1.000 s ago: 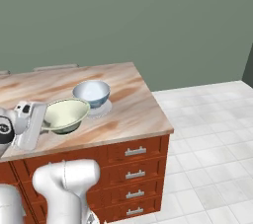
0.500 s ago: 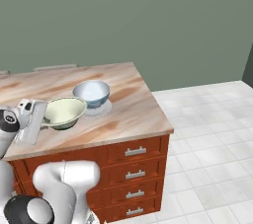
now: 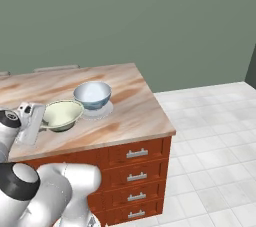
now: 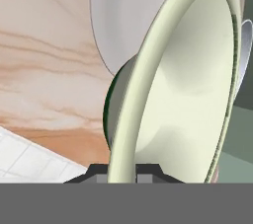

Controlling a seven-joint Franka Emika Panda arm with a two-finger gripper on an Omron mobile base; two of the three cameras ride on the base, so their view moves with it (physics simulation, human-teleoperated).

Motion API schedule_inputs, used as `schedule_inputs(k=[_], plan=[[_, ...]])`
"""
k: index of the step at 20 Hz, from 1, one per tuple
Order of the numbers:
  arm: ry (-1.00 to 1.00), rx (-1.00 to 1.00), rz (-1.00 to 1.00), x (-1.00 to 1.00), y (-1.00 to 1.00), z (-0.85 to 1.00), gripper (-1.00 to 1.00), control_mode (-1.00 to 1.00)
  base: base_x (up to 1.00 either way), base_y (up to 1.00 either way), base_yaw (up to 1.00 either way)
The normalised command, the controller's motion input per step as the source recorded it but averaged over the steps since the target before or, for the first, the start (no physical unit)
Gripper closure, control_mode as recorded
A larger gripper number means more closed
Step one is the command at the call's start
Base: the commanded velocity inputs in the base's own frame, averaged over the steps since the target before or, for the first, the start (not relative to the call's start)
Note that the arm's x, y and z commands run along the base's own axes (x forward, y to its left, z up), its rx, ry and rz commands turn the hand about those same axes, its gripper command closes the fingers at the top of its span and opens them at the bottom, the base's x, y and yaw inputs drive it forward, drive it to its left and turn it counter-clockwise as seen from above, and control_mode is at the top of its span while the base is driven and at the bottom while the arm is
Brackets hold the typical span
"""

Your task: Move the bowls from the cabinet to the plates on the dining table.

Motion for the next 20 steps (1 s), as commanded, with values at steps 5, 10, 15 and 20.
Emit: schedule_inputs(k=[5, 10, 15, 20], plan=[[0.00, 0.00, -0.02, 0.42, 0.20, -0.08, 1.00, -1.00, 0.00, 0.00, 0.00], [0.00, 0.00, -0.01, 0.41, 0.29, -0.08, 1.00, -1.00, 0.00, 0.00, 0.00], [0.00, 0.00, -0.01, 0.38, 0.23, -0.16, 1.00, -1.00, 0.00, 0.00, 0.00], [0.00, 0.00, 0.00, 0.28, 0.18, -0.32, 1.00, -1.00, 0.00, 0.00, 0.00]])
